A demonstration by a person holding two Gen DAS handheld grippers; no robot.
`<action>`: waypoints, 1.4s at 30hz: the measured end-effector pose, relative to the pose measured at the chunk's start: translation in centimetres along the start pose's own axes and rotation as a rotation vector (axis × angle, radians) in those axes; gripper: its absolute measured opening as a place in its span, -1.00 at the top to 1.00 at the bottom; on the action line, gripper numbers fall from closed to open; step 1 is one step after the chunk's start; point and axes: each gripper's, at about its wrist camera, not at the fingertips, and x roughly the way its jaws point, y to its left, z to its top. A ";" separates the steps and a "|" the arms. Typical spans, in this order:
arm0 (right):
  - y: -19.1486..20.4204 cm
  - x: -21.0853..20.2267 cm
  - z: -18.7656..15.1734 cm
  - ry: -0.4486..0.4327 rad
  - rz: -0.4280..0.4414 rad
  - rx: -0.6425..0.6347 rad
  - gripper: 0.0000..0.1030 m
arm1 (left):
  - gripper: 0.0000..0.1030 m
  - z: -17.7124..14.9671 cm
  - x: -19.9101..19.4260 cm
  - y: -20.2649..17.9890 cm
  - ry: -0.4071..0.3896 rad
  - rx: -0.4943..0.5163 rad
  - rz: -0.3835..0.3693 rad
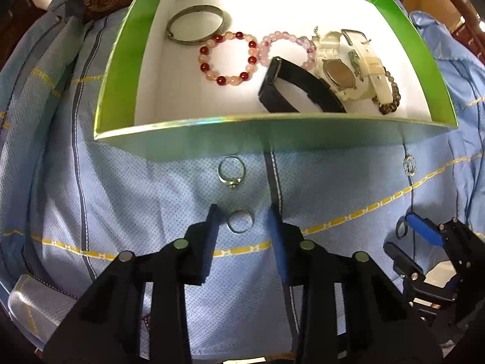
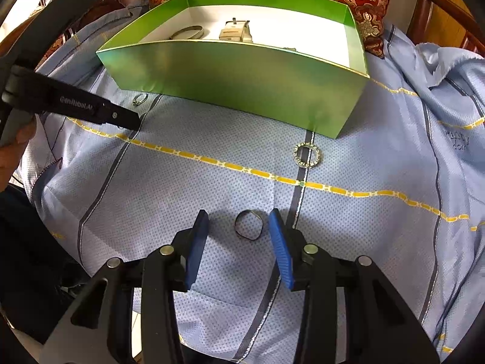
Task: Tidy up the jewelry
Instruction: 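Move the left tool to a silver ring while the right tool approaches the dark ring, then close the left tool on the silver ring while the right tool grips the dark ring, then carry both rings into the green box and open both tools to drop them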
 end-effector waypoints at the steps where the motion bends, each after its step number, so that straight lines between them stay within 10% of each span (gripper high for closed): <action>1: 0.0 0.0 0.0 0.000 0.002 0.003 0.18 | 0.41 0.0 0.0 0.3 0.000 -0.005 -0.002; 42: 0.0 -1.9 0.3 -0.034 0.007 0.021 0.62 | 0.65 -1.6 -3.6 -0.3 -0.100 0.039 0.063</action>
